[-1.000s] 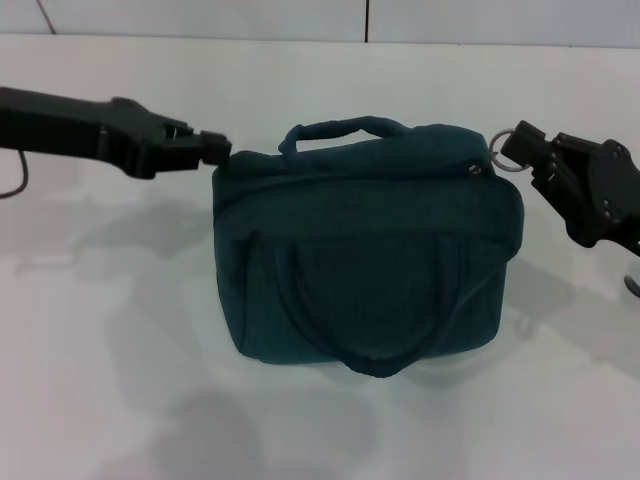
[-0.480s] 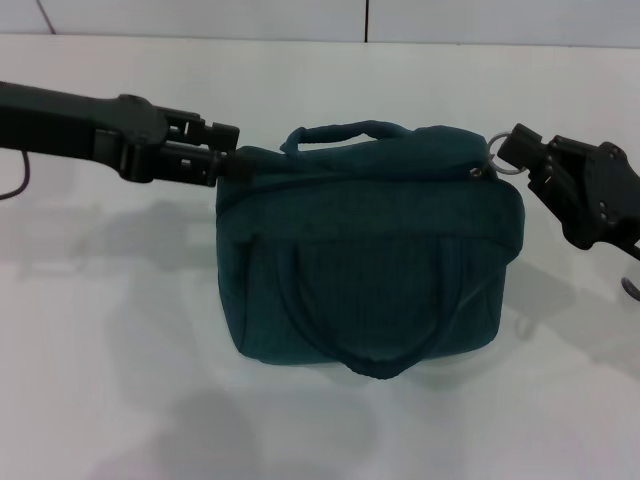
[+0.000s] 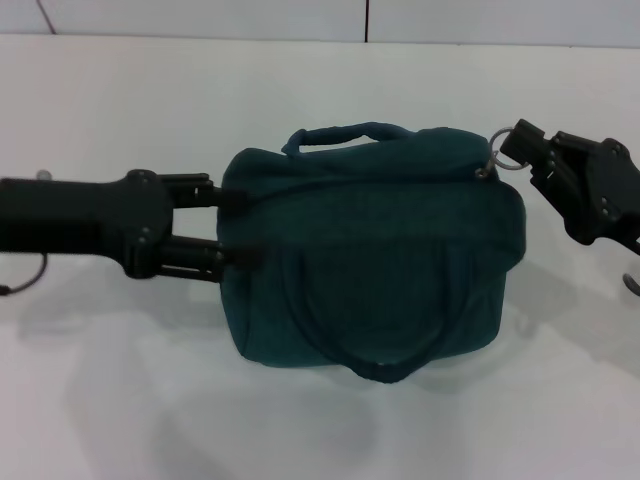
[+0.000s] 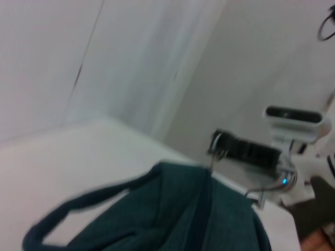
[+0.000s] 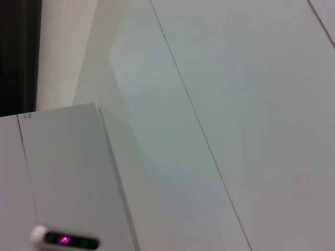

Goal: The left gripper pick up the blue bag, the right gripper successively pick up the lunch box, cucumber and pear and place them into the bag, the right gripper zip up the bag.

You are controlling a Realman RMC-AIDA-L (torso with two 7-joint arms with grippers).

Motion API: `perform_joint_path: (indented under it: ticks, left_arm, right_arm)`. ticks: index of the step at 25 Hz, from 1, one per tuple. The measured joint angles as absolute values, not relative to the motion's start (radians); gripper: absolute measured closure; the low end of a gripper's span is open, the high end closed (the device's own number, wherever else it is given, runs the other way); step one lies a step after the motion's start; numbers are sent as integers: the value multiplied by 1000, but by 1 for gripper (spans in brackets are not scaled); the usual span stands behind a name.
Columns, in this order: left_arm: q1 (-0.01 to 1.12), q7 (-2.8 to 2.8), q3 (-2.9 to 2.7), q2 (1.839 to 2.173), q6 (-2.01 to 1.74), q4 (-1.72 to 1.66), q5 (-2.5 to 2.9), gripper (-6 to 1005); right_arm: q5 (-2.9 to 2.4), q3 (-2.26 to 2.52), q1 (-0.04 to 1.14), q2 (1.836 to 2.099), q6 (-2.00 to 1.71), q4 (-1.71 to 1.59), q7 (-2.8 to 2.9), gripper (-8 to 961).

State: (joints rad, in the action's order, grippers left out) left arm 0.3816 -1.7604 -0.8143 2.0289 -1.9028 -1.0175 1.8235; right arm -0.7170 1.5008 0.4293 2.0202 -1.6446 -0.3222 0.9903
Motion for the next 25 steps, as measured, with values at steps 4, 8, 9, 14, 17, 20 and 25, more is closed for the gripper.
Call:
perform_joint_path:
  ticks: [4,8,9,14,17,20,25]
  left_arm:
    - [306,-1563,-772,2088,-1894,-1001,1773,119]
    - [262,-1395,-766,2092,-1887,-910,1673,120]
    - [252,-1257,-771,2091,-1887,-819,1621,120]
    - [265,-1056,-773,2094,-1886,-694,1611,120]
    - [281,-971,-774,2093,-1883,-635,1621,119]
    - [283,-915,-789,2095,-1845,-622,1633,119]
    - [291,-816,-840,2097,-1706,-583,1621,121]
  right_arm:
    - [-717,1500,430,2020,-1639,-322,990,942]
    - [-713,1500,431,2020,-1632,-322,990,942]
    - [-712,1500,431,2020,-1632,-322,990,942]
    - [-711,1500,438,2021,-1627,-322,995,942]
    - [-710,1500,438,2022,-1626,-322,999,942]
    - [-710,1499,439,2022,-1626,-322,1000,942]
    - [-710,1500,439,2024,-1627,-322,1002,942]
